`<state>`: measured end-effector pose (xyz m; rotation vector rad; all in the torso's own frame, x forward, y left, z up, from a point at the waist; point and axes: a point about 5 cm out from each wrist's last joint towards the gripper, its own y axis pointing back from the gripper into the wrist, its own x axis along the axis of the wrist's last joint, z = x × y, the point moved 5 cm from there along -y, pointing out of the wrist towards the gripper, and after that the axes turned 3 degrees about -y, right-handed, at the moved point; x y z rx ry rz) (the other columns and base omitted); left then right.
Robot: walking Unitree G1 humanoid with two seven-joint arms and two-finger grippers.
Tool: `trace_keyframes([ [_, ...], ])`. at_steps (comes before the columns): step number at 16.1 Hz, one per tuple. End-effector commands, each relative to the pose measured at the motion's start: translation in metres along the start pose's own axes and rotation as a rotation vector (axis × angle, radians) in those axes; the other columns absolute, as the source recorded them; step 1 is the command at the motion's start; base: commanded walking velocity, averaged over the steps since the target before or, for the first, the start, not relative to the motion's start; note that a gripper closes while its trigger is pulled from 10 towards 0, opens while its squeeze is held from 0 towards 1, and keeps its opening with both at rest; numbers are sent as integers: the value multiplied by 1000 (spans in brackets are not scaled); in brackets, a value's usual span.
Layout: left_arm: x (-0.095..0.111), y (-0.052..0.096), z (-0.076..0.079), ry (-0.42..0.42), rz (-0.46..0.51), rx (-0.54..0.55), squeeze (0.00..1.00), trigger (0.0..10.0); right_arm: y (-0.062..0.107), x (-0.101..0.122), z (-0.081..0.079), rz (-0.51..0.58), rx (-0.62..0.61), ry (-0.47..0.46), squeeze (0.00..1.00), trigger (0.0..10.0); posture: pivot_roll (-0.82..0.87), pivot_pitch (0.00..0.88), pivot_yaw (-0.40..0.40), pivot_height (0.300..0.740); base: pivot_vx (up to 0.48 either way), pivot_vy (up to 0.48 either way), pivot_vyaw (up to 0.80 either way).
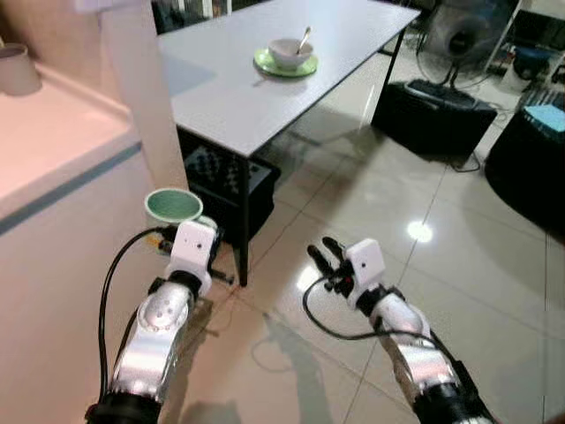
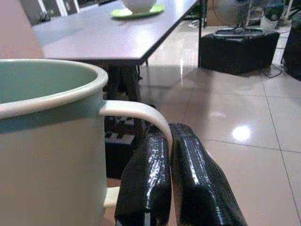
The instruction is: Setting the table
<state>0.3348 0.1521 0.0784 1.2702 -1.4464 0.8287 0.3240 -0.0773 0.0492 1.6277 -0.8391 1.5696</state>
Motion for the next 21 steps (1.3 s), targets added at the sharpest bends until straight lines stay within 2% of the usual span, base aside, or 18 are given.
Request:
trace_keyframes([
  [1, 8, -5, 3, -19, 25, -30, 0, 10000, -2, 6, 4, 23, -19, 14, 0, 10000, 119, 0, -21, 740, 480, 0, 0],
  [6, 7, -5, 4, -39, 11, -56, 0, 10000, -2, 5, -2, 28, -19, 3, 0, 10000, 118, 0, -8, 740, 480, 0, 0],
  [7, 3, -6, 5, -58, -16, -51, 0, 10000, -1, 4, -2, 26, -21, 3, 0, 10000, 117, 0, -10, 740, 390, 0, 0],
  [13, 3, -7, 9, -37, -18, -49, 0, 10000, 1, 3, -1, 20, -26, 6, 0, 10000, 108, 0, -12, 740, 0, 0, 0],
  [16, 9, -10, 0, -13, -6, -6, 0, 10000, -3, 0, -8, 11, -7, -12, 0, 10000, 146, 0, -25, 740, 0, 0, 0],
  [19, 12, -11, -3, -47, 2, -30, 0, 10000, -12, 4, -10, 28, -18, -27, 0, 10000, 154, 0, 7, 740, 0, 0, 0],
  [21, 20, -15, -12, -72, 7, -43, 0, 10000, -19, 9, -6, 55, -70, -47, 0, 10000, 167, 0, 52, 740, 0, 0, 0],
])
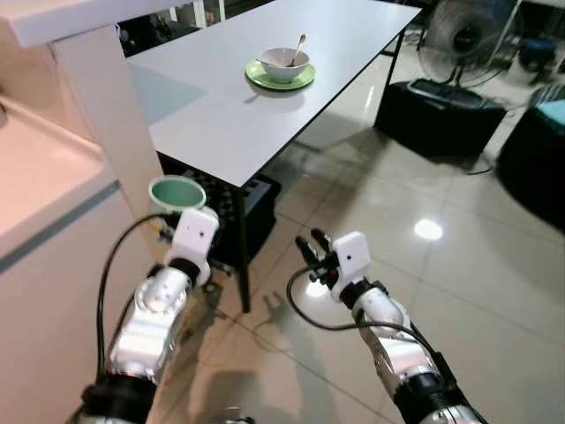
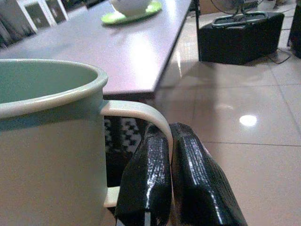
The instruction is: Setting the table
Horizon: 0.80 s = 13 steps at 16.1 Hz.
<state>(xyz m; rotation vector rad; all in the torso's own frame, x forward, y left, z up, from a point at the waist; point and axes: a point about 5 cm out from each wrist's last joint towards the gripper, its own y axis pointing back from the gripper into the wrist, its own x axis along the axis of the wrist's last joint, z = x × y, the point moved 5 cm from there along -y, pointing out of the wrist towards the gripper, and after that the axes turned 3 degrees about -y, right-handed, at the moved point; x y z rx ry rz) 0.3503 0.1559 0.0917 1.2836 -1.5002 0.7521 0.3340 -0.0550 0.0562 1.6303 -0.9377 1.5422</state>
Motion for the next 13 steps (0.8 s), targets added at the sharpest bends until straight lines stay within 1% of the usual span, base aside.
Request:
trace_keyframes([
  [1, 9, -2, -3, -2, 24, -16, 0, 10000, -1, 2, 6, 13, -36, -7, 0, 10000, 164, 0, 61, 740, 0, 0, 0],
  [5, 10, -4, 7, -17, 31, -67, 0, 10000, -6, 2, 0, 17, -26, 2, 0, 10000, 149, 0, 81, 740, 0, 0, 0],
  [6, 12, -5, 11, -1, 36, -95, 0, 10000, -6, 2, 1, 22, -36, 2, 0, 10000, 137, 0, 85, 740, 0, 0, 0],
  [8, 15, -7, 13, 4, 49, -106, 0, 10000, -5, 2, 3, 27, -50, 3, 0, 10000, 113, 0, 94, 740, 332, 0, 0],
  [10, 17, -12, 16, 0, 53, -122, 0, 10000, -1, 1, 7, 30, -70, 6, 0, 10000, 91, 0, 104, 740, 472, 0, 0],
  [13, 20, -17, 25, -2, 65, -165, 0, 10000, 4, -1, 11, 37, -107, 7, 0, 10000, 46, 0, 134, 740, 472, 0, 0],
])
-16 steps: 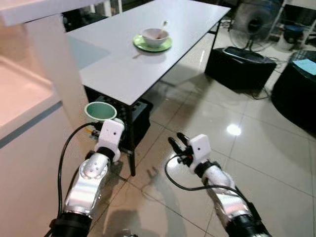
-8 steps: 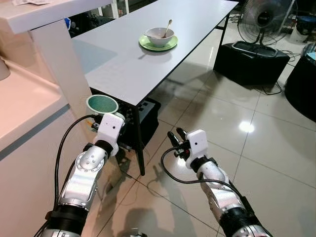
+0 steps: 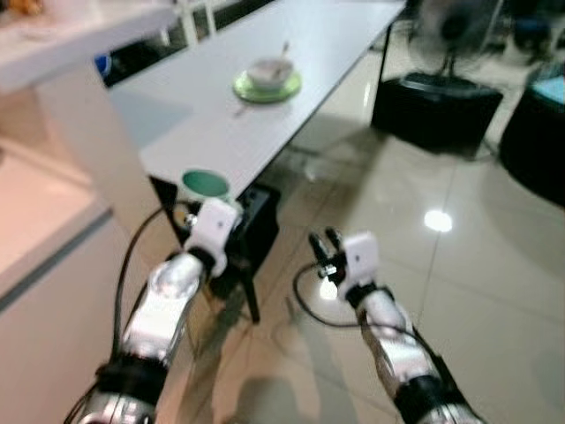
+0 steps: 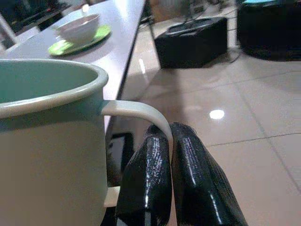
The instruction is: Setting the table
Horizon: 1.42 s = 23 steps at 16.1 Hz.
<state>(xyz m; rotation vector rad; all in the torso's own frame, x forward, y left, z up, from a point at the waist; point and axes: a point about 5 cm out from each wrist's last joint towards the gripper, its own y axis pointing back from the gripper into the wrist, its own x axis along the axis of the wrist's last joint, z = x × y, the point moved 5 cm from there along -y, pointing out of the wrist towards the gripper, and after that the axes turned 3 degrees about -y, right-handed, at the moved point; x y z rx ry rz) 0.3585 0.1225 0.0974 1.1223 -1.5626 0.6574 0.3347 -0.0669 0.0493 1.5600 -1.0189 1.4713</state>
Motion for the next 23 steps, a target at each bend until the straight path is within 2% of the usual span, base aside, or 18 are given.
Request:
trace_keyframes([
  [1, 5, -6, 2, -7, 15, -20, 0, 10000, 0, 7, 3, 30, -17, 17, 0, 10000, 32, 0, 140, 740, 472, 0, 0],
  [5, 10, -18, 11, 7, 29, -60, 0, 10000, 8, 5, 12, 30, -48, 29, 0, 10000, -23, 0, 152, 740, 468, 0, 0],
  [10, 14, -31, 27, 22, 34, -83, 0, 10000, 19, 5, 19, 18, -40, 65, 0, 10000, -61, 0, 119, 740, 466, 0, 0],
  [15, 13, -35, 37, 24, 32, -90, 0, 10000, 27, 1, 18, -6, -16, 79, 0, 10000, -70, 0, 95, 740, 480, 0, 0],
  [19, 10, -38, 42, 15, 13, -87, 0, 10000, 29, 1, 15, -20, 10, 84, 0, 10000, -70, 0, 80, 740, 480, 0, 0],
  [23, 15, -42, 49, 11, 39, -92, 0, 10000, 29, 1, 19, -32, 24, 96, 0, 10000, -70, 0, 54, 740, 427, -140, 0],
])
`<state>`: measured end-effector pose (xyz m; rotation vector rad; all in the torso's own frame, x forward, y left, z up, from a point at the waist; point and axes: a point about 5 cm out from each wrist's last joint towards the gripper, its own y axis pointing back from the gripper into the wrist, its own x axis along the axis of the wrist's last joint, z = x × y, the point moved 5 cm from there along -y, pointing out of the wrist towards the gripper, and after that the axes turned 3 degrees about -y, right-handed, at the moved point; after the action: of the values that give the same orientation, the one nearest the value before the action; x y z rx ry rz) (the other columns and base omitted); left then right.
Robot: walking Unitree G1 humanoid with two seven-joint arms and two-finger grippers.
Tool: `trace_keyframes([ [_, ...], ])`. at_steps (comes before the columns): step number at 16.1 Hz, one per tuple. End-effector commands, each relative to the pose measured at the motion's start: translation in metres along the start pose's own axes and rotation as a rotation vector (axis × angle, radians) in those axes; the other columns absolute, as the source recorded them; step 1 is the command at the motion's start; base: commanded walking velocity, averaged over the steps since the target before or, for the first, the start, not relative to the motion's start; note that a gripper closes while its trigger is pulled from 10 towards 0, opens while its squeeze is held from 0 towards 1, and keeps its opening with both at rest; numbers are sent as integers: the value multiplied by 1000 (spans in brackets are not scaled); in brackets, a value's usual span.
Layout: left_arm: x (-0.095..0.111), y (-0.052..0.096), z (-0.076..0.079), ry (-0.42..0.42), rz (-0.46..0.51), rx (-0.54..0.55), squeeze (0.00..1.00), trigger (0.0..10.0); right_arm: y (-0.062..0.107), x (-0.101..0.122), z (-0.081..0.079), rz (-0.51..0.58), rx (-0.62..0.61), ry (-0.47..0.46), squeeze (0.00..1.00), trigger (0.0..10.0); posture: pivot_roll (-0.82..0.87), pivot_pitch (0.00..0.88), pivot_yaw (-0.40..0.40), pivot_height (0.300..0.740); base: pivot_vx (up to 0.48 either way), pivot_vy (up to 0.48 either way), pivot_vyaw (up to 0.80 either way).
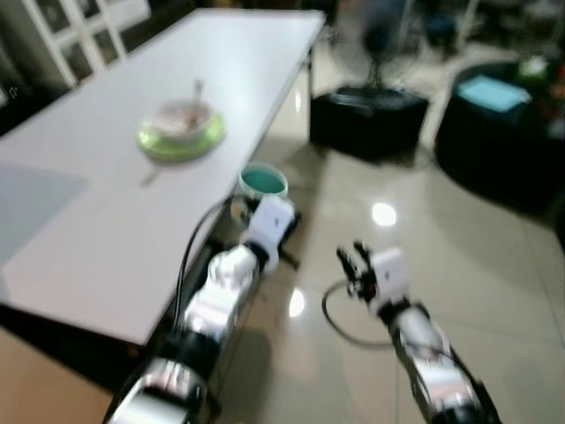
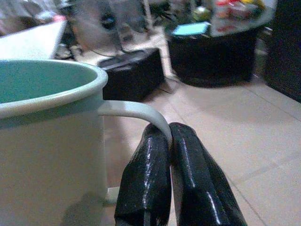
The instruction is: Setting the table
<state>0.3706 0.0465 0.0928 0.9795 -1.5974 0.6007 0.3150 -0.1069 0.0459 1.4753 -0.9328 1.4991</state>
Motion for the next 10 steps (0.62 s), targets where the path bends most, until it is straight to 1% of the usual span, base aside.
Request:
trace_keyframes([
  [1, -4, 2, -10, -11, -17, 31, 0, 10000, -5, 4, -9, 7, 37, 0, 0, 10000, -70, 0, 51, 740, 398, -266, 0],
  [6, -4, 1, -9, -1, -8, 44, 0, 10000, -3, 4, -4, 1, 38, -1, 0, 10000, -58, 0, 33, 740, 419, 0, 0],
  [9, -5, 2, -8, -4, -7, 45, 0, 10000, -3, 2, -7, -7, 45, -6, 0, 10000, -48, 0, 26, 740, 419, 0, 0],
  [10, -6, 3, -8, -14, -11, 39, 0, 10000, -4, 2, -9, -6, 46, -10, 0, 10000, -44, 0, 32, 740, 409, -247, 0],
])
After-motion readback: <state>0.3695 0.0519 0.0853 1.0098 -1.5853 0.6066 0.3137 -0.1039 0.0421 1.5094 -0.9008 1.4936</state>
